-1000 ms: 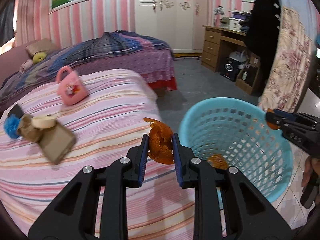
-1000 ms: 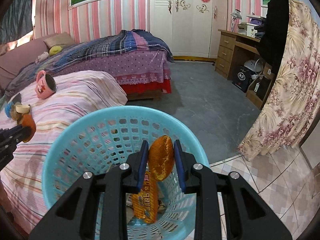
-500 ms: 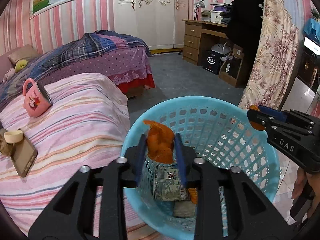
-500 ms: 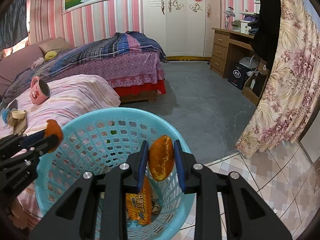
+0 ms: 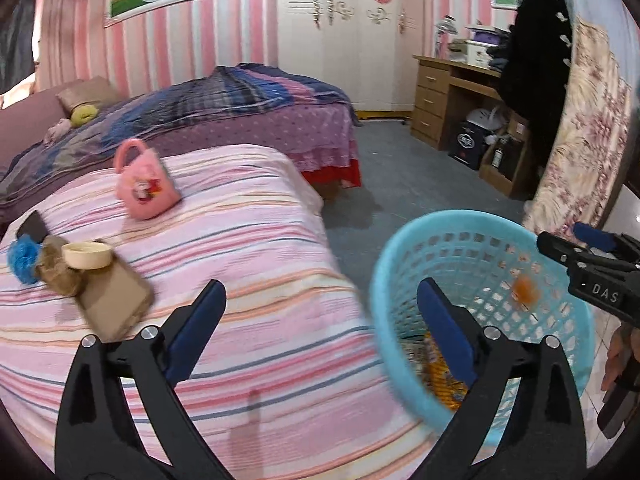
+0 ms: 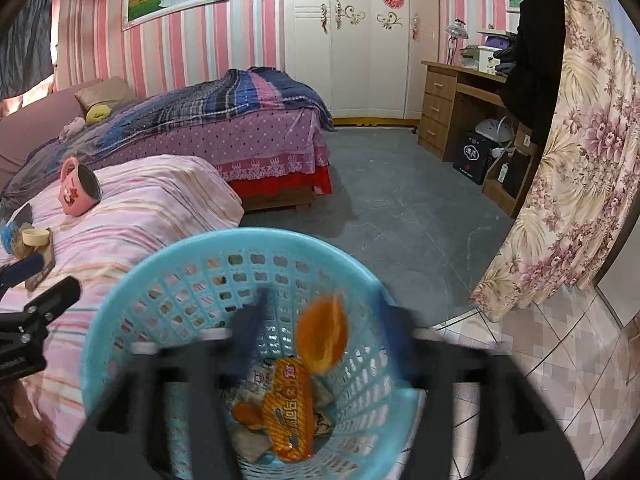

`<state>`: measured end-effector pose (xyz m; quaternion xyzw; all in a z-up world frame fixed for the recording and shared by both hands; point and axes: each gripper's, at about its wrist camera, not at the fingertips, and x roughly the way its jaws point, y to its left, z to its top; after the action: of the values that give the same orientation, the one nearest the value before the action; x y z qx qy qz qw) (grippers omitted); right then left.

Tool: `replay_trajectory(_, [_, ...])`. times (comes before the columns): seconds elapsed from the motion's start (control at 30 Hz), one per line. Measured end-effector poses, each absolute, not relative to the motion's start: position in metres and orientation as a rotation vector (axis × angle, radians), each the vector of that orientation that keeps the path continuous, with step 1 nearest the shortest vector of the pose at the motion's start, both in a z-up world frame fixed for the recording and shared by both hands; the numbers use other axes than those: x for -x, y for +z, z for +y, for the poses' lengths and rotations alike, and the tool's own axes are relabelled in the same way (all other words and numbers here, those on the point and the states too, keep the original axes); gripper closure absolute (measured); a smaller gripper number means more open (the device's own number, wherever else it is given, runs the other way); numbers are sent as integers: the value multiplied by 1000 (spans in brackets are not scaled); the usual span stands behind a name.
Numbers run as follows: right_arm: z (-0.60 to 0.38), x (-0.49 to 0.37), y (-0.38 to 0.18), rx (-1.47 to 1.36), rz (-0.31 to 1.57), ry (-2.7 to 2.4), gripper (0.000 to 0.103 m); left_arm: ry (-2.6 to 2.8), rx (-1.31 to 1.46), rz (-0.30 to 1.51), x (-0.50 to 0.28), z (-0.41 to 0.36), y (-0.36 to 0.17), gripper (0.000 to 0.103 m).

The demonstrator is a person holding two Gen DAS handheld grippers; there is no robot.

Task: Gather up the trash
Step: 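Move both open tools back over the bed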

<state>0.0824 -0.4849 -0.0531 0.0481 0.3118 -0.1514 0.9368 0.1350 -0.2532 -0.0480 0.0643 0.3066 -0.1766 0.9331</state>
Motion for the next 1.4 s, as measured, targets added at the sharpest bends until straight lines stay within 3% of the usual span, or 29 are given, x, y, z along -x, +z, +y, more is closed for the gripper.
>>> replay_trajectory(0.17, [-468,-94,-51,-81,647,-304,13,-302,-139,608,-136,-220,-41,7])
replay_trajectory(0.63, [-422,-114,-45,-143,631,-267,9,-150,-119,551,-143,-105,-9,6])
replay_trajectory(1.4, [-294,-151,-37,1,645,-75,9,6,-67,594,-164,33,-16,6])
